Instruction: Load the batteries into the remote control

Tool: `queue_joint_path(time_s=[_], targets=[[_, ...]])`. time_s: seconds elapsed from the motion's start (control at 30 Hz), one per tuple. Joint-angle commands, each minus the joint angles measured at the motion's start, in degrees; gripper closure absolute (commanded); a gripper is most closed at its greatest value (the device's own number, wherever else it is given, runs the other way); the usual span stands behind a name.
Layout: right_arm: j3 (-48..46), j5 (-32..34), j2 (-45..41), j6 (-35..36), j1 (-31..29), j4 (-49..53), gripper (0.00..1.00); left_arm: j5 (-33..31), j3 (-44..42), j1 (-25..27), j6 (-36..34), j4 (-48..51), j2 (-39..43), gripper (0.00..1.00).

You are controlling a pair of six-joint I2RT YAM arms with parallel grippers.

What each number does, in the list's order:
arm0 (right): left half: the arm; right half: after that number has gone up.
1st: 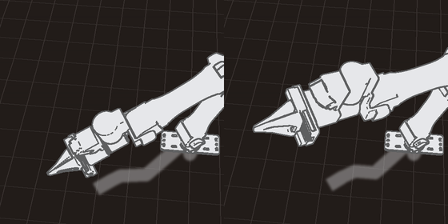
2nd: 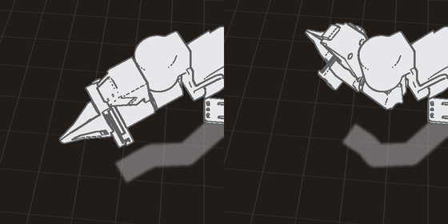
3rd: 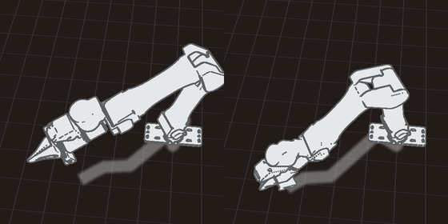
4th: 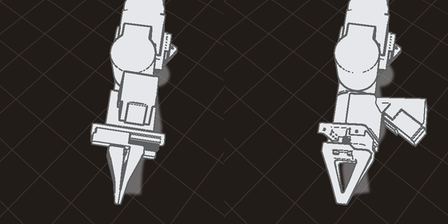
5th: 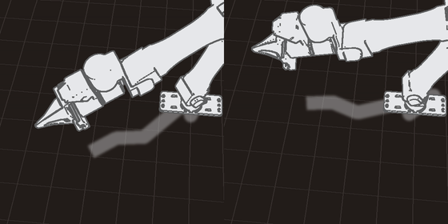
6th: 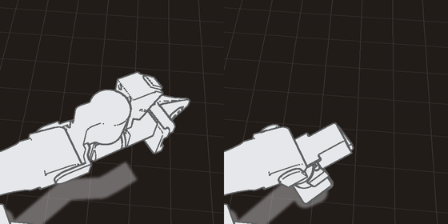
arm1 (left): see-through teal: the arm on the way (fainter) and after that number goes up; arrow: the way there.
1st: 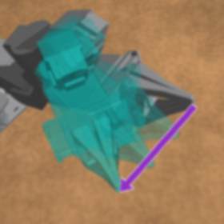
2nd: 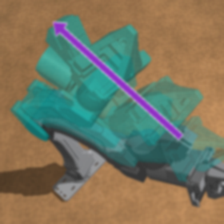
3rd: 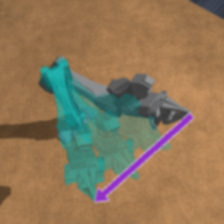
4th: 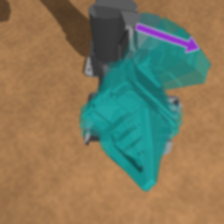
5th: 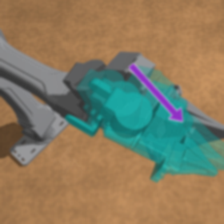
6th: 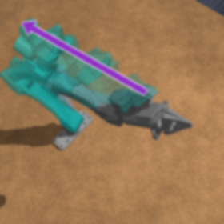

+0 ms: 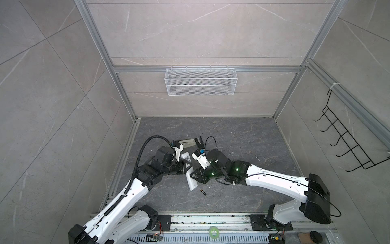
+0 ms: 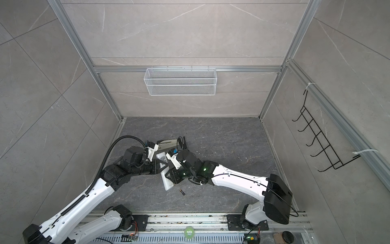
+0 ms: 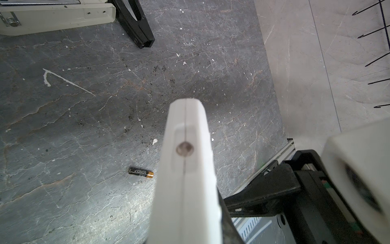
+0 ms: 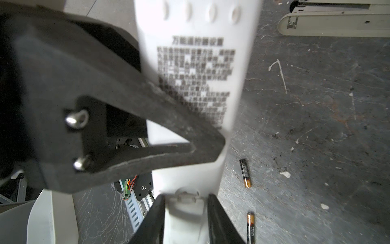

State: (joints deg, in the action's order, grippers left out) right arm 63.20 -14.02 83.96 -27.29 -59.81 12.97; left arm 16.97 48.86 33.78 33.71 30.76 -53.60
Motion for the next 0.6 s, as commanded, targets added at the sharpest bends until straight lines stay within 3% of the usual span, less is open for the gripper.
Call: queue_joint_path(time_s=[0.0,0.57], targets=[[-1.2,-1.2,0.5,0.0,0.1,-1.9,0.65,2.6,0.4,0.2,1.3,-3.9,0.4,1.0],[-1.2,-1.6,0.2,0.2,0.1,-1.9,0.71,2.5,0.4,0.2,1.1,-3.5,0.8,1.0]])
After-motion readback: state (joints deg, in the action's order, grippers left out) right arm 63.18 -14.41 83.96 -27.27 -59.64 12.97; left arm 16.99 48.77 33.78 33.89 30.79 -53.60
